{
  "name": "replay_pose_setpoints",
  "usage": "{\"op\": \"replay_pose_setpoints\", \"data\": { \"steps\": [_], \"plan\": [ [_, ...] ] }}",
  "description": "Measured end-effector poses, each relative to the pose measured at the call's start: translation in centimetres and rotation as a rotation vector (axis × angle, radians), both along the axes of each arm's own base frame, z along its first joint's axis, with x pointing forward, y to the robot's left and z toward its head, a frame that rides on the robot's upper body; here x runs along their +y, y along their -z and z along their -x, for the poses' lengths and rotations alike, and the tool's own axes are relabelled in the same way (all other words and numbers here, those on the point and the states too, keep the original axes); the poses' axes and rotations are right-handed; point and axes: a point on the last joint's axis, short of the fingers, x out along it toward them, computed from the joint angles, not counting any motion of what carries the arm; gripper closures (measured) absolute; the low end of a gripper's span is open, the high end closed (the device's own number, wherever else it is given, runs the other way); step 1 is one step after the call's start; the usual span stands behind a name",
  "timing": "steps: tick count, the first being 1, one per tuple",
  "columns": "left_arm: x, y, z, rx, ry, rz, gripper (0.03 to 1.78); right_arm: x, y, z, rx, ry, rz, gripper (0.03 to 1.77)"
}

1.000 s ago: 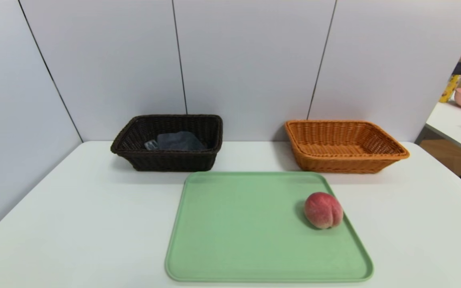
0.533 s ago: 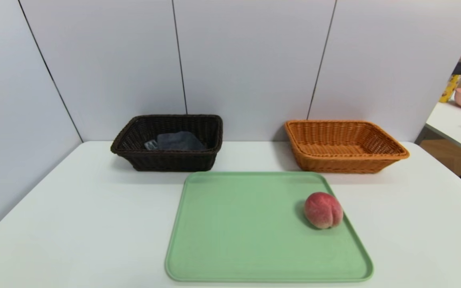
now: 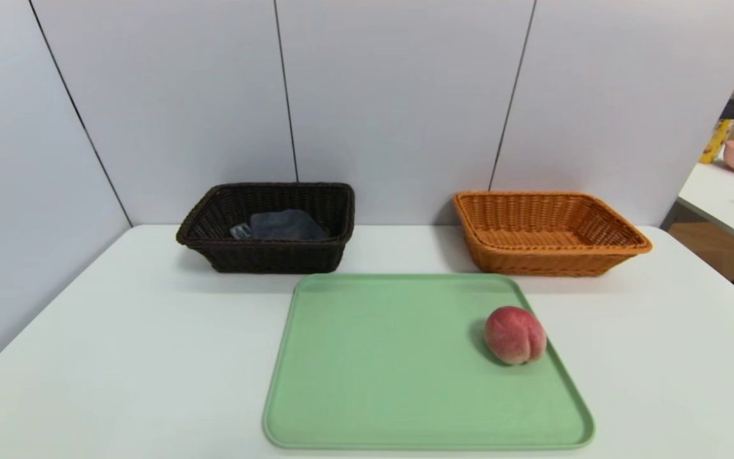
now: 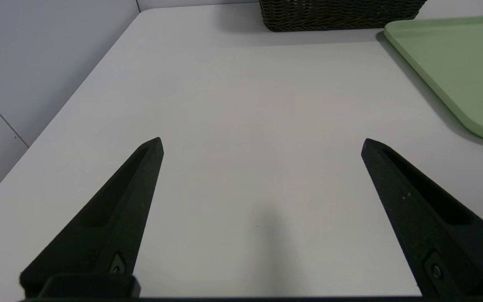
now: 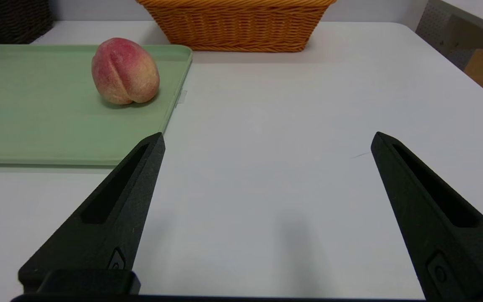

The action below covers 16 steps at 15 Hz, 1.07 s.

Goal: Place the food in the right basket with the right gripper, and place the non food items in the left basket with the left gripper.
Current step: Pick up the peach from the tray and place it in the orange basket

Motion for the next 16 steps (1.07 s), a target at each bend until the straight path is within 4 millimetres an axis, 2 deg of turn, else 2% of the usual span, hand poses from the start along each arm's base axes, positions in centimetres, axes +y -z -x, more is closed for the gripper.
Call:
{"op": "replay_pose_setpoints", "data": {
  "steps": [16],
  "plan": [
    [0.00,0.00,0.00,0.000,0.000,0.000,0.12,0.02,0.04,0.08,0.024,-0.008,0.023,0.10]
  ]
}}
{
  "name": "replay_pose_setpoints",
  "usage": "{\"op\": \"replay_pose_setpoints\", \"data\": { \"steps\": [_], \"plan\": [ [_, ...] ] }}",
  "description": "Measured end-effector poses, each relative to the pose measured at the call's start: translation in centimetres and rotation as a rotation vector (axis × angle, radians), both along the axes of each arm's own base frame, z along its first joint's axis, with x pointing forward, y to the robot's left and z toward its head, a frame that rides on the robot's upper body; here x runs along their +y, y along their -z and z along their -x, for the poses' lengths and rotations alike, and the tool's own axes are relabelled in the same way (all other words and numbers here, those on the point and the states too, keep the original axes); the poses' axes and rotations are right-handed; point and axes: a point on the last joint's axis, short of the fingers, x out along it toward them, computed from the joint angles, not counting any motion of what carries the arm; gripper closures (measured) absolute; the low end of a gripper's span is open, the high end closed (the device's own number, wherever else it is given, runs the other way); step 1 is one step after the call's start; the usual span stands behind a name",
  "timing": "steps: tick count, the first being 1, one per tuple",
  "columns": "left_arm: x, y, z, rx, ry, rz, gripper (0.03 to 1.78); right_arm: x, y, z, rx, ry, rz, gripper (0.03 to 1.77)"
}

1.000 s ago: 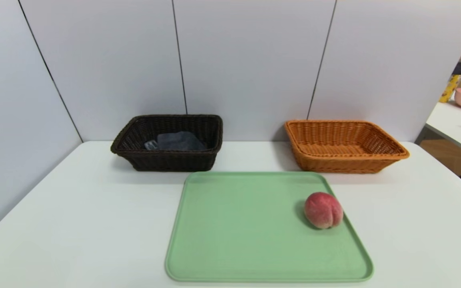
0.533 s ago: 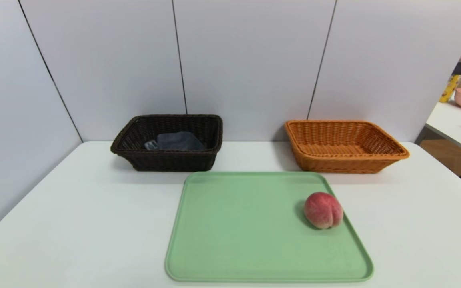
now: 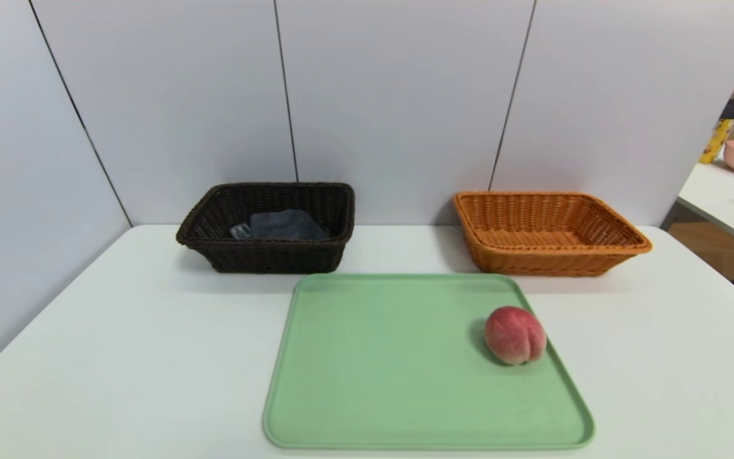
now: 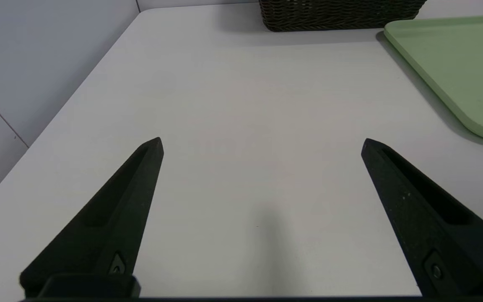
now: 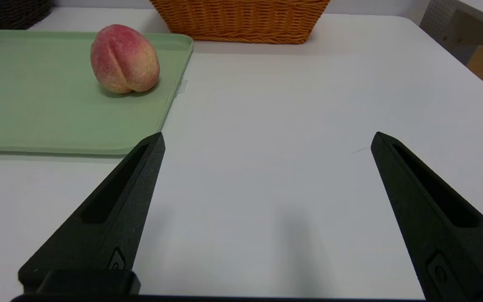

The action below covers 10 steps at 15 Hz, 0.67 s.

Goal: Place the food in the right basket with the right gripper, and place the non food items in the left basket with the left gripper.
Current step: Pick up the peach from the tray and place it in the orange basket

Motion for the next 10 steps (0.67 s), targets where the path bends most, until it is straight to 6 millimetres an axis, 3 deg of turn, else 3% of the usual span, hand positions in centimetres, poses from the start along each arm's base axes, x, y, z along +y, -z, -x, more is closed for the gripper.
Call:
{"op": "replay_pose_setpoints", "data": {
  "steps": [2,5,10],
  "plan": [
    [0.0,0.0,0.0,0.000,0.000,0.000,0.12,0.0,-1.2,0.3,-0.001,-0.011,0.018,0.10],
    [0.0,0.0,0.0,0.000,0.000,0.000,0.12,0.1,-4.7,0.5,0.046,-0.046,0.022,0.10],
    [0.0,0.0,0.0,0.000,0.000,0.000,0.12,0.2,-10.6,-2.8,0.212,-0.165,0.030,0.10]
  ]
}}
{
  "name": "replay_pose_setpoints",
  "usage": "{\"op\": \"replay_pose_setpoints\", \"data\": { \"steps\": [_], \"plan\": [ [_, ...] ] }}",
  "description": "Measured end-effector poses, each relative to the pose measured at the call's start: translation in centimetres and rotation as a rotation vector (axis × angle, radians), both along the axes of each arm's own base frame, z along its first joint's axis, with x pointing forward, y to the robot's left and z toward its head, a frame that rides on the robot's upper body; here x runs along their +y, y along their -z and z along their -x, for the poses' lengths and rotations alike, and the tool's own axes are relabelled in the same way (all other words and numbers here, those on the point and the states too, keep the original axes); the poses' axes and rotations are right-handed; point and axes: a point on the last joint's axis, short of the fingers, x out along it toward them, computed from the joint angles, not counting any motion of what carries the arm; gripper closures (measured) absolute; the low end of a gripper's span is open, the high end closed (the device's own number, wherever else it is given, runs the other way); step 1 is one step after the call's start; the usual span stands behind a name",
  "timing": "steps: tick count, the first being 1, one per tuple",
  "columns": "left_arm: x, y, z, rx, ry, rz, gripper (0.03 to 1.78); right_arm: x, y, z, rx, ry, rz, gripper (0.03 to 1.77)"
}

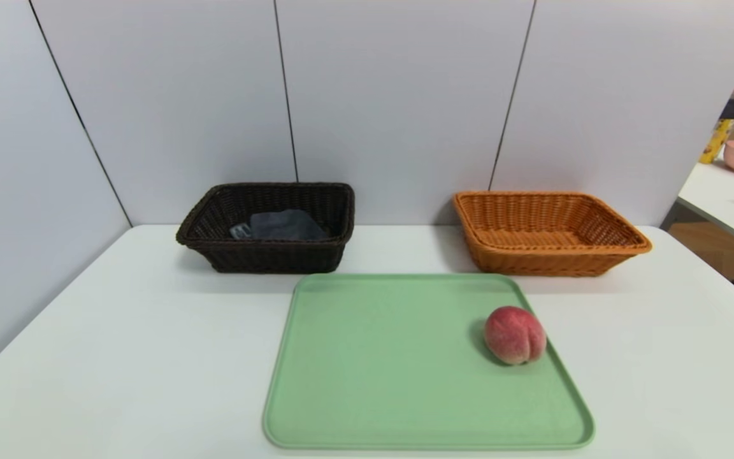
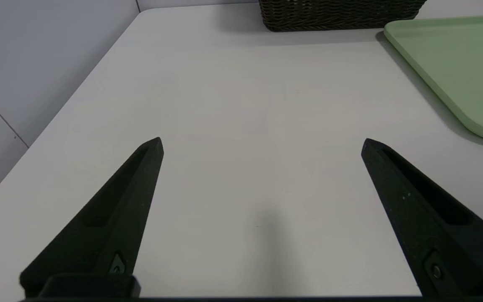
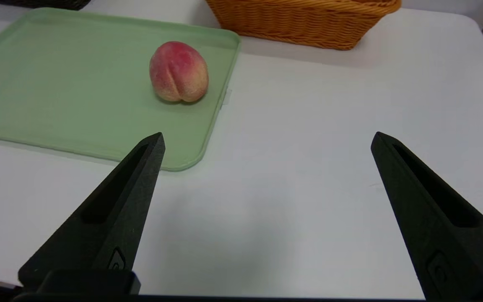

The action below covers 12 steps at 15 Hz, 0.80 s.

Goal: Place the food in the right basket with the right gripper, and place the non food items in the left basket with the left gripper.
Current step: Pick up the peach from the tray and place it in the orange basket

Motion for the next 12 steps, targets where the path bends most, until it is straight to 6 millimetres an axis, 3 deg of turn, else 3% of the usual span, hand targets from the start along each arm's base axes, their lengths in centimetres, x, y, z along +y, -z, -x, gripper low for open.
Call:
{"op": "replay_pose_setpoints", "data": {
  "steps": [7,12],
  "plan": [
    [0.0,0.0,0.0,0.000,-0.001,0.000,0.12,2.5,-7.5,-8.6,0.325,-0.153,0.060,0.10],
    [0.0,0.0,0.0,0.000,0.000,0.000,0.12,5.5,-8.8,-14.4,0.512,-0.229,0.117,0.10]
  ]
}}
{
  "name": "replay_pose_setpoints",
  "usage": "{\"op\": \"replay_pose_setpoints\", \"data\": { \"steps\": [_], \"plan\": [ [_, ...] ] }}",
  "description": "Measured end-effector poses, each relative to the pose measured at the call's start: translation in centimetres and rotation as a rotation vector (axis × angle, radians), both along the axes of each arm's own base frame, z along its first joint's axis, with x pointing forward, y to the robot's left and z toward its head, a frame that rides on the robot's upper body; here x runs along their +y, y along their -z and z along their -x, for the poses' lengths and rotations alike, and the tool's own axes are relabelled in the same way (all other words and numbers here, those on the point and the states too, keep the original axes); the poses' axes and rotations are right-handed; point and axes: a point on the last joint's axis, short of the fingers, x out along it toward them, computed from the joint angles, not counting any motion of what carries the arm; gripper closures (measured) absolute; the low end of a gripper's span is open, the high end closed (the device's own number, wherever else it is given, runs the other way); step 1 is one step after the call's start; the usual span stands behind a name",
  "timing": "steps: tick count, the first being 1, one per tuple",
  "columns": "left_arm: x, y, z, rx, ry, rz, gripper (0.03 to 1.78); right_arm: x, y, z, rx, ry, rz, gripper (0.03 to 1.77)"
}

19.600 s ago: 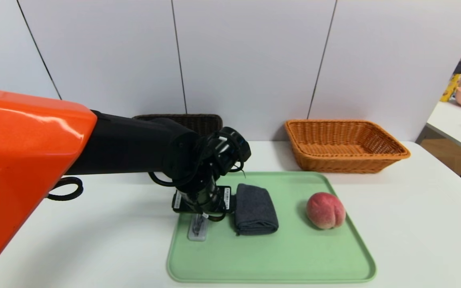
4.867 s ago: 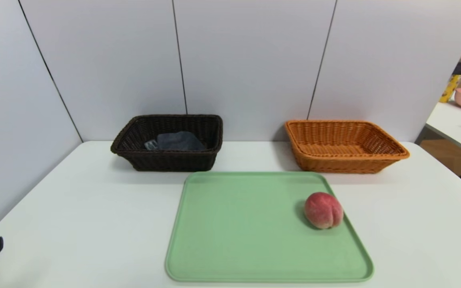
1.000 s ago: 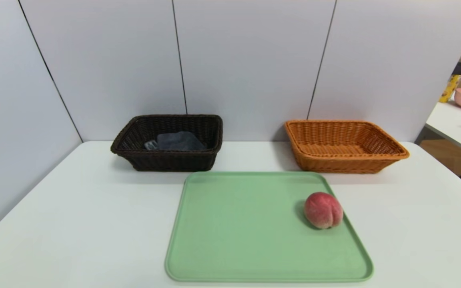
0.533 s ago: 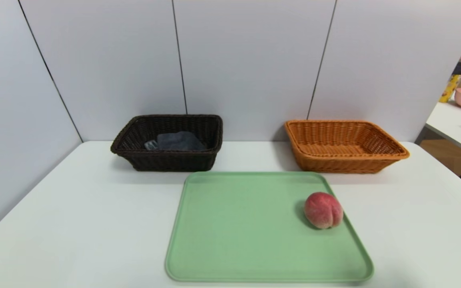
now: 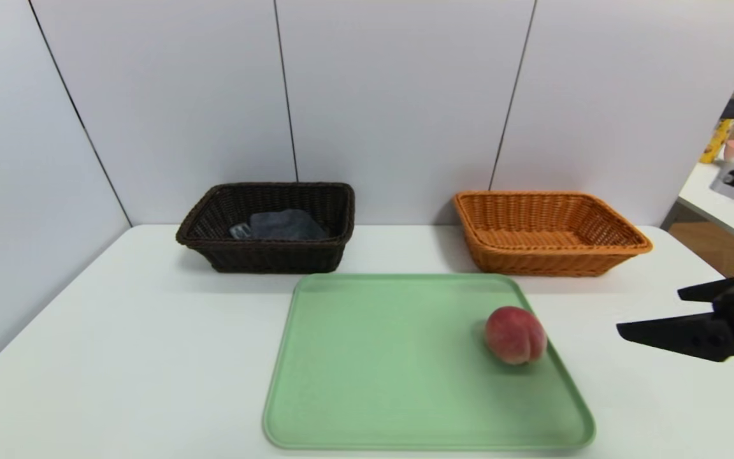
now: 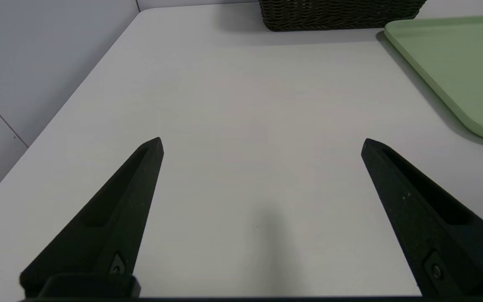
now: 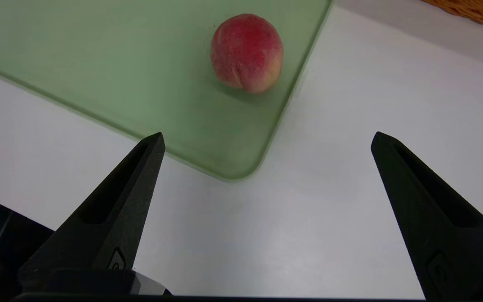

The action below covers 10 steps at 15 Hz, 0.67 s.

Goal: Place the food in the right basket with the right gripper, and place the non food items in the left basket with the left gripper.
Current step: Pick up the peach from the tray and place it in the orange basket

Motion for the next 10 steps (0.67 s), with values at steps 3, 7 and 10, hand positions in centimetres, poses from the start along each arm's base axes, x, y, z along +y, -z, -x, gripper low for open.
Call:
{"op": "replay_pose_setpoints", "data": {
  "steps": [3,7,10],
  "plan": [
    [0.0,0.0,0.0,0.000,0.001,0.000,0.12,1.6,-0.1,-2.9,0.096,-0.020,0.033,0.10],
    [0.0,0.0,0.0,0.000,0.000,0.000,0.12,2.9,0.2,-5.9,0.227,-0.012,0.081,0.10],
    [0.0,0.0,0.0,0.000,0.000,0.000,0.12,3.9,1.2,-8.3,0.268,-0.012,0.097,0.10]
  ]
}}
